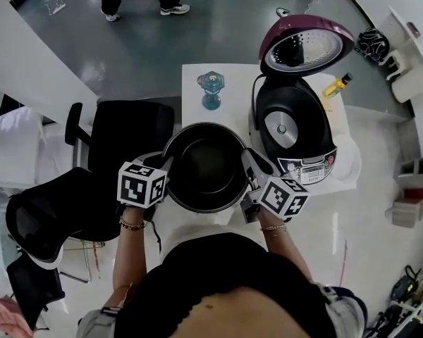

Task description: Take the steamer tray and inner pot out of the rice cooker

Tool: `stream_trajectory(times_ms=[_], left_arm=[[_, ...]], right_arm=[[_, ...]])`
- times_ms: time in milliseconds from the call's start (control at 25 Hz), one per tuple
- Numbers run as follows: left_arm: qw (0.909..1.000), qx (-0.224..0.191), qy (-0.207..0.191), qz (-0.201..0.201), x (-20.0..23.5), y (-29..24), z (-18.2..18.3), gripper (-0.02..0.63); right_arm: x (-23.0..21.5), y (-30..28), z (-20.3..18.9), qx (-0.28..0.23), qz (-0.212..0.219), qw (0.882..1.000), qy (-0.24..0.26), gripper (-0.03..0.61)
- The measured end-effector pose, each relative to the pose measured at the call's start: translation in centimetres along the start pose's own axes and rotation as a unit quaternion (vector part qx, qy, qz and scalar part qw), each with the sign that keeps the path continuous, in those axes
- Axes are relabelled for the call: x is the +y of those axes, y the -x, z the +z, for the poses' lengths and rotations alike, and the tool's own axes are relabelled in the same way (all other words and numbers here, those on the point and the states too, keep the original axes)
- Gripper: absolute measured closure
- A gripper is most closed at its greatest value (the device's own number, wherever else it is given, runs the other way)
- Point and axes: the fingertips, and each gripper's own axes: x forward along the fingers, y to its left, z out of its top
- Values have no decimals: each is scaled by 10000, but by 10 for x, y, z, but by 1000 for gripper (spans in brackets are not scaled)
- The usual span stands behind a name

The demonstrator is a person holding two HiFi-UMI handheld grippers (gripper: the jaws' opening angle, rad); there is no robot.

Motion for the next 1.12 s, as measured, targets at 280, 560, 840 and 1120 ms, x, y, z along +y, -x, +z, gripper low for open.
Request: stream_trajectory(times_ms=[280, 560, 840, 1120], left_arm=[[9986, 492, -16, -186, 1, -33, -27, 575], [9973, 666, -89, -301, 0, -54, -31, 575], [9963, 739, -224, -375, -1, -64, -23, 575], [9964, 677, -276, -434, 2, -70, -17, 574]], right_arm=[[-30, -4, -27, 124, -363, 9988, -301, 555], [-49, -6, -36, 96, -585, 9968, -529, 555], [-61, -8, -36, 7, -789, 9948, -651, 555], [-66, -10, -38, -40, -904, 9939, -632, 555]])
